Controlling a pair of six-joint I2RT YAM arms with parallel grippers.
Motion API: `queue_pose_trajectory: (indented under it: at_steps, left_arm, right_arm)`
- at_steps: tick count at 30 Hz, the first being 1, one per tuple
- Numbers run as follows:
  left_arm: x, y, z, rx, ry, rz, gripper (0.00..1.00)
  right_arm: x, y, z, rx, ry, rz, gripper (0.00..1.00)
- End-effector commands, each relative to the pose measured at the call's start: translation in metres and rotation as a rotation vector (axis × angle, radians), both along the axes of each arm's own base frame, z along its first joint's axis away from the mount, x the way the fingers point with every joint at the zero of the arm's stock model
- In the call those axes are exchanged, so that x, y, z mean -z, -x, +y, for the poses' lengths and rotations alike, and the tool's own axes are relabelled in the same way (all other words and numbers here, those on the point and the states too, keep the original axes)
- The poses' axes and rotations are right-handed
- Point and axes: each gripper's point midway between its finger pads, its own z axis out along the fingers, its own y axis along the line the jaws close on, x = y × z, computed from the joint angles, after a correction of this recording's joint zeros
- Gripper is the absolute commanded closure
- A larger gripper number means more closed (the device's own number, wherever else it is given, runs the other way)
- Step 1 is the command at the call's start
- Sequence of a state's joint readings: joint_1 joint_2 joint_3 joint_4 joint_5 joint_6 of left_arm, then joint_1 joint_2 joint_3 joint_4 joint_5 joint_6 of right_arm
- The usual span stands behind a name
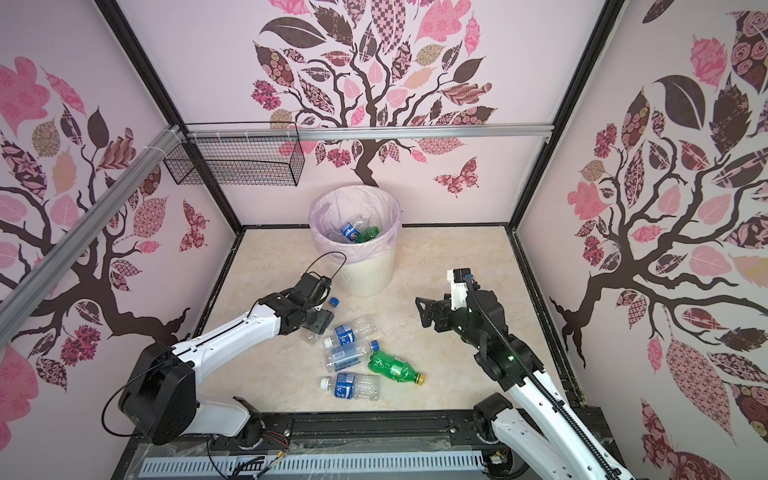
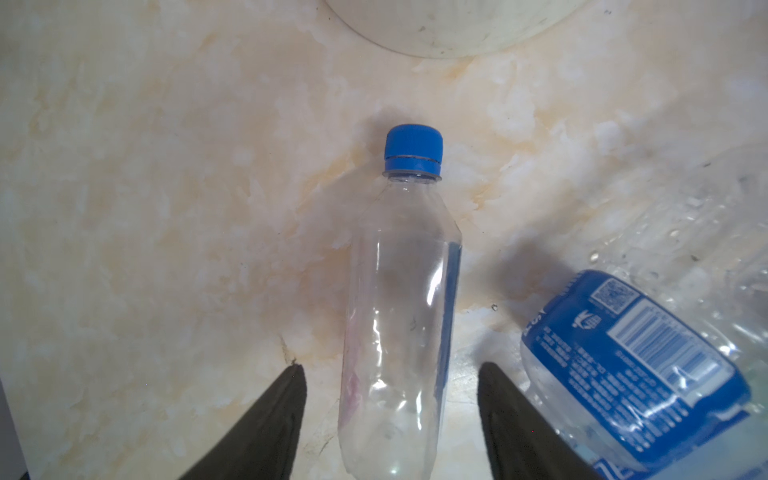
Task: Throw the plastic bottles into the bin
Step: 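Lower the left gripper onto the clear blue-capped bottle beside the bin and close it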
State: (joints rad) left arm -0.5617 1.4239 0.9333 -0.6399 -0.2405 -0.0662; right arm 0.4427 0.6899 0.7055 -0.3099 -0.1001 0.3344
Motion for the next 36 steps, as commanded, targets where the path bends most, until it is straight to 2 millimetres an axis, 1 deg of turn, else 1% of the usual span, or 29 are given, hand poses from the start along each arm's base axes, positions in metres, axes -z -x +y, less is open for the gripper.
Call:
queue_pose_trajectory:
  at_steps: [1, 4, 6, 9, 11, 16, 22, 30, 34, 36]
  left_arm:
    - [0.012, -0.003, -0.001, -0.016, 0.029, 0.011, 0.24]
    - [0.021, -0.009, -0.002, -0.038, 0.07, 0.031, 0.24]
    - [0.031, -0.01, -0.002, -0.046, 0.077, 0.05, 0.25]
    - [0.043, -0.009, -0.002, -0.041, 0.064, 0.077, 0.27]
    - [0.047, -0.009, -0.001, -0.046, 0.056, 0.086, 0.28]
    - [0.049, -0.01, 0.0, -0.051, 0.053, 0.091, 0.31]
    - [0.059, -0.013, 0.004, -0.071, 0.035, 0.128, 0.39]
    - [0.064, -0.011, 0.006, -0.076, 0.009, 0.16, 0.43]
    - [0.063, -0.011, 0.01, -0.085, -0.009, 0.16, 0.52]
    - [0.059, -0.009, 0.013, -0.092, -0.015, 0.152, 0.56]
  right_arm:
    - [0.001, 0.0, 0.0, -0.002, -0.006, -0.001, 0.04]
    - [0.001, 0.0, 0.0, -0.001, -0.006, 0.0, 0.04]
    - [0.0, 0.001, 0.0, -0.003, -0.005, -0.001, 0.04]
    - [-0.001, 0.001, -0.001, 0.0, -0.005, -0.004, 0.04]
    - [0.0, 0.002, 0.0, -0.002, -0.005, -0.003, 0.04]
    - [0.0, 0.001, -0.001, 0.002, -0.005, -0.004, 0.04]
    - [0.0, 0.002, -0.001, 0.002, -0.004, -0.005, 0.04]
    - [-0.001, 0.003, -0.003, 0.008, -0.003, -0.008, 0.04]
    - [-0.001, 0.002, -0.003, 0.009, -0.003, -0.007, 0.04]
    - [-0.001, 0.002, -0.003, 0.01, -0.002, -0.007, 0.04]
